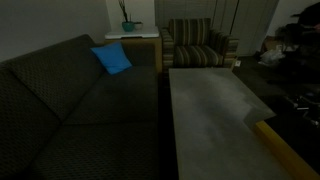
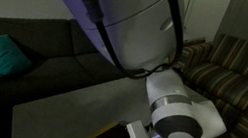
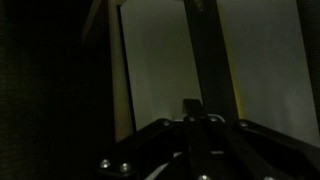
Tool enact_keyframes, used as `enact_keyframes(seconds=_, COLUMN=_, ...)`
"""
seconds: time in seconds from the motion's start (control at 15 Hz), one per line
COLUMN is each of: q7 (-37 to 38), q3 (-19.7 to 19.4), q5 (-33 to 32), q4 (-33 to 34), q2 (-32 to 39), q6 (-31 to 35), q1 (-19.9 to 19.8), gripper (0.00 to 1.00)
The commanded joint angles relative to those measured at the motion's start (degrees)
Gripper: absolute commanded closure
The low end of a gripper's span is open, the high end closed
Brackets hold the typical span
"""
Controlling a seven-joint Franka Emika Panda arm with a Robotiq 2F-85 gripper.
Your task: Open the first page of the book
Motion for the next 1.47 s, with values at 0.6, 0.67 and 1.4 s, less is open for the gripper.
enact_keyframes(seconds=0.6, q7=-3.11, q3=0.93, q5=-1.73, q4=3.46, q2=-1.6, q6=-12.61, q1=4.53, gripper=1.0)
enact_keyframes(seconds=0.67, q7=-3.46, q3=1.11, q5=-1.75, q4=3.47, q2=-1.78, q6=-13.66, q1=4.78, gripper=1.0)
enact_keyframes(seconds=1.4, q7=-4.44, q3=2.23, q5=0.91, q4=4.77, q2=-0.48, q6=-21.53, q1=9.75, gripper=1.0)
